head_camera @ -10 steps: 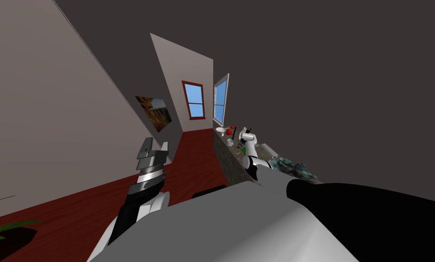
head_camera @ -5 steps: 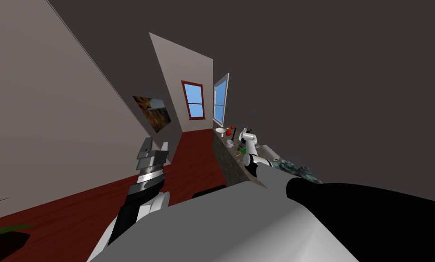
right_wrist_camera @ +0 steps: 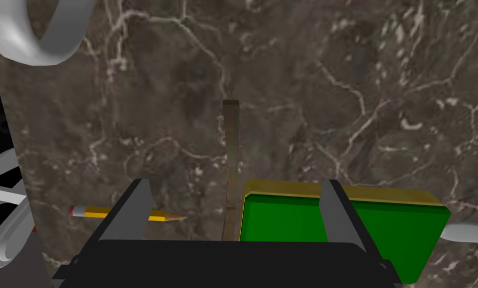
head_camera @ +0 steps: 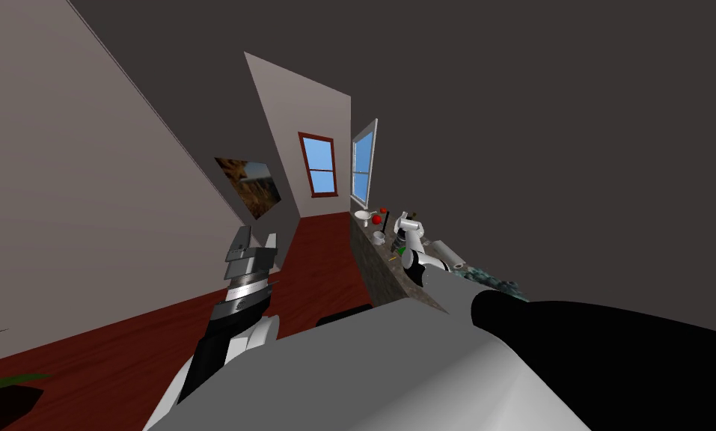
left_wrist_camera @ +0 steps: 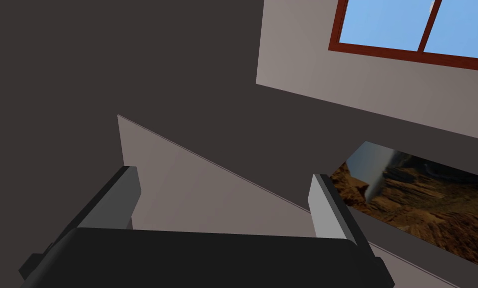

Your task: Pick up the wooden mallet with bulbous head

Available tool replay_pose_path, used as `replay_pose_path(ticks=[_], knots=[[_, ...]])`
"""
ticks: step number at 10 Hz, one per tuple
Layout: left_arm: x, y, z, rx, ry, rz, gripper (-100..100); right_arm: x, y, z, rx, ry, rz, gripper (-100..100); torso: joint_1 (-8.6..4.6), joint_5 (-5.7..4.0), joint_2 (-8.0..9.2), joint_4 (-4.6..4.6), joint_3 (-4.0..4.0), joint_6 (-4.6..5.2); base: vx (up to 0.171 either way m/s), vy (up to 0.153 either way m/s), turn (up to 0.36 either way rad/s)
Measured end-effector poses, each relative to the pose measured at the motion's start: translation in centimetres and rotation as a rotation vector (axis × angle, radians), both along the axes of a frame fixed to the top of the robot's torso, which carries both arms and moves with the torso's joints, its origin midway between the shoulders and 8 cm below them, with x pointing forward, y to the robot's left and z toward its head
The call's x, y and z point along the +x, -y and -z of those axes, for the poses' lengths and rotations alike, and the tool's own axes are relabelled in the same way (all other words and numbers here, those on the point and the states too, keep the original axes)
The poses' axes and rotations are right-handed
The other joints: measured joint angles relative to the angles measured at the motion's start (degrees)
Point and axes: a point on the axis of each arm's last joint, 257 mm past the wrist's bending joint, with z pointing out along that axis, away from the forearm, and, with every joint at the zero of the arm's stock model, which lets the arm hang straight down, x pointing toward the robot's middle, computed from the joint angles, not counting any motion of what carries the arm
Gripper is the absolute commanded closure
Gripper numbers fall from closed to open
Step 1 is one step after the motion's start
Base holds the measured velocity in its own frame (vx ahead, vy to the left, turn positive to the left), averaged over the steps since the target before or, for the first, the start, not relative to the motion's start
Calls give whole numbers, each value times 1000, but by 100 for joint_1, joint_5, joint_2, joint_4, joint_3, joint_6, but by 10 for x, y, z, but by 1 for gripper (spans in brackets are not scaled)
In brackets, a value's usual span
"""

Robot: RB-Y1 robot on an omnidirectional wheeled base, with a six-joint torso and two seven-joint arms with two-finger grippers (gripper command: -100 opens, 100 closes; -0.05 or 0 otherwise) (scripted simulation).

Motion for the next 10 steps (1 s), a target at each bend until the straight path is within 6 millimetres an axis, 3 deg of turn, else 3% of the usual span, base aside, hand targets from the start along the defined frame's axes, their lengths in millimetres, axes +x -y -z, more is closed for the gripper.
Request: replay_pose_path(ticks=[1,2,3,6,7,10], knots=[[0,0,0,0,0,0,0,-5,-2,1,14,-18,13,-100,3,1,4,1,3,0,12,-3,1],[0,0,0,0,0,0,0,-6,-2,1,17,-21,16,0,6,1,10,2,6,0,0,0,0],[0,0,0,0,0,0,0,-6,-2,1,17,-21,15,-100,7,2,14,3,8,0,17,10,-9],[0,0,0,0,0,0,0,-10,1,19,18,-22,12,-100,13,3,6,1,4,0,25,14,-9],[0,0,0,0,0,0,0,-10,1,20,17,-21,12,100,11,3,11,3,6,0,0,0,0],[0,0,0,0,0,0,0,-10,1,20,18,-21,13,100,3,1,14,2,8,-1,0,0,0]])
